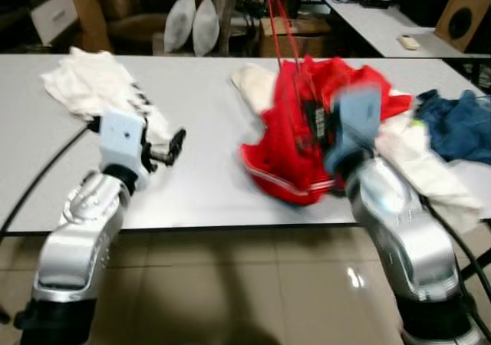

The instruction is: Hang hanger

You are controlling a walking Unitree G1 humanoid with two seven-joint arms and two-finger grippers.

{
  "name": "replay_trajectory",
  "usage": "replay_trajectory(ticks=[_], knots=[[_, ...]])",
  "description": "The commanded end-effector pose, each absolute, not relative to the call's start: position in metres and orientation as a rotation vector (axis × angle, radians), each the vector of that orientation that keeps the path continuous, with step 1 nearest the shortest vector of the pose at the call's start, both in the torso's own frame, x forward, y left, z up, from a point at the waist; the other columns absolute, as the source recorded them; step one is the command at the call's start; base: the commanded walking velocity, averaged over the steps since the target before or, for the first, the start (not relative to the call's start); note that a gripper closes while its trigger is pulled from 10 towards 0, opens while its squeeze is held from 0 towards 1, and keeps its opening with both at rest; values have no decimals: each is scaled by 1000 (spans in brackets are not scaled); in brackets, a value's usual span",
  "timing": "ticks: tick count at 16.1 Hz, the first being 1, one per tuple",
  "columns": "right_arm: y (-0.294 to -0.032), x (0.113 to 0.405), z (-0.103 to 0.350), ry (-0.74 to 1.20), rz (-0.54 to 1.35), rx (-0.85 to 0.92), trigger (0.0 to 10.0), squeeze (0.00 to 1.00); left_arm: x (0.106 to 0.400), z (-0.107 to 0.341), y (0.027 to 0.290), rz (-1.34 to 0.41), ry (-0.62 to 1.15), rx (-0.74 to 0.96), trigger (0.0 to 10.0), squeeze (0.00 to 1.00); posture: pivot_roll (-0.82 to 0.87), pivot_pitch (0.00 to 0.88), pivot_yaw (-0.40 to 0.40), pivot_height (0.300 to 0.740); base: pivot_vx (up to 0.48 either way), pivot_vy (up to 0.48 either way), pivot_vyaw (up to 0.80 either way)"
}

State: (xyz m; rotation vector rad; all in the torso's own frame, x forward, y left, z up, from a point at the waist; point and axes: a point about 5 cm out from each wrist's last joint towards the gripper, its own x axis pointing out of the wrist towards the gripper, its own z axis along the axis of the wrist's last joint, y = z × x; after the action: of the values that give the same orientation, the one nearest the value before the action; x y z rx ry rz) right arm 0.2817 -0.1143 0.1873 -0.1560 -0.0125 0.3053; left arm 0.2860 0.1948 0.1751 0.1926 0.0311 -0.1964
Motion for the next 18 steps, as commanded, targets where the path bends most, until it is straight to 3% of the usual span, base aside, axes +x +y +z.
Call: replay_trajectory(ticks=[1,7,12,14,15,17,18], knots=[[-109,278,179,26,342,-187,10000,0,285,168,198,-190,60,195,10000,0,-77,0,13,740,0,420,0],[-121,271,159,136,286,-229,10000,0,284,152,188,-242,89,194,10000,0,-60,0,31,740,0,422,0],[-116,273,164,89,358,-275,10000,0,286,170,182,-313,-3,86,10000,0,-59,0,51,740,0,0,0],[-115,272,170,66,391,-306,10000,0,291,182,177,-340,-68,11,10000,0,-67,0,47,740,0,0,0],[-109,271,180,19,461,-347,10000,0,303,207,172,-348,-176,-179,10000,0,-75,0,41,740,0,0,0],[-95,270,193,-42,560,-370,10000,0,319,234,161,-406,-283,-352,10000,0,-81,0,32,740,0,0,0],[-89,269,195,-58,593,-373,10000,0,322,237,152,-461,-289,-335,10000,0,-81,0,30,740,0,0,0]])
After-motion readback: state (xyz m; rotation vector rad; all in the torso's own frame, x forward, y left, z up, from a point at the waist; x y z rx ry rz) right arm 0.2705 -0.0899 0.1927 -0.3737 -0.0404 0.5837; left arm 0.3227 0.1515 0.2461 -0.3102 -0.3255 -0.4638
